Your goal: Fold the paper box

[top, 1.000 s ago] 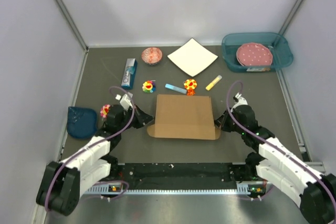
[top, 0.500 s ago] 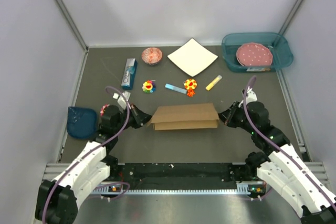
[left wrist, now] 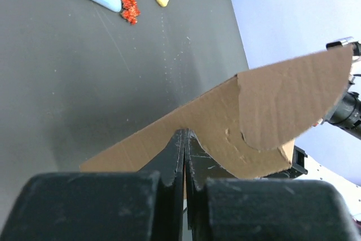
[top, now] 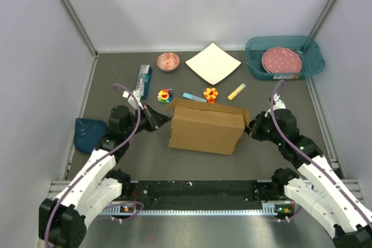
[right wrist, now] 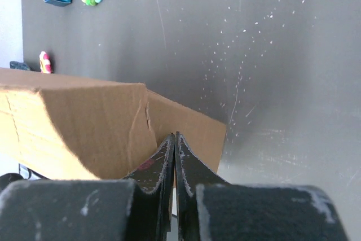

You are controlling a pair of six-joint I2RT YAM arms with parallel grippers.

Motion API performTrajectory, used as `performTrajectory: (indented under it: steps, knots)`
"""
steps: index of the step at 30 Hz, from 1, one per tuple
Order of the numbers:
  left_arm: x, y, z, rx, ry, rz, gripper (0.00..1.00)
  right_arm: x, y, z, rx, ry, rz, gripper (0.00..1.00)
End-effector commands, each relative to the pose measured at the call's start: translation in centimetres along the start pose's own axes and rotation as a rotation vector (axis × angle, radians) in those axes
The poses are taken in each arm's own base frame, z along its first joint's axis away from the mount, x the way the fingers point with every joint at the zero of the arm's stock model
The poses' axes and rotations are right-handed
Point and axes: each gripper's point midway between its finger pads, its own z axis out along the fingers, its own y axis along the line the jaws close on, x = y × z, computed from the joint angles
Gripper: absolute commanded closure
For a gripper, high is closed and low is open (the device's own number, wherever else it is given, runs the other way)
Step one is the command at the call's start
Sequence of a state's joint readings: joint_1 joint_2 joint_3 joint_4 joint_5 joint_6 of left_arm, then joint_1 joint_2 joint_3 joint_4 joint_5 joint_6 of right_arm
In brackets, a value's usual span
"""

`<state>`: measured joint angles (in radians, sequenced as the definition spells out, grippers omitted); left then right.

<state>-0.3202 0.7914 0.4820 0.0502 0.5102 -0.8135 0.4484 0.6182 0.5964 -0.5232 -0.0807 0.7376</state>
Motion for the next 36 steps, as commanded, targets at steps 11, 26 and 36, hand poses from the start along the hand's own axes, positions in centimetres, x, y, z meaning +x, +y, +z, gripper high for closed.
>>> performTrajectory:
  steps: [11,26,36]
  knots:
    - [5.1,4.4,0.4,-0.017,0.077,-0.04,1.0,0.5,0.2,1.3,-0.066,-0.022,-0.033,1.0]
    - [-0.2,6.5,-2.7,-0.322,-0.147,0.053,0.87,-3.3,-1.7,-2.8,0.143,-0.122,-0.143,0.92]
    - [-4.8,6.6,-7.7,-0.547,-0.347,0.109,0.61,-5.8,2.4,-9.3,0.022,-0.156,-0.334,0.42]
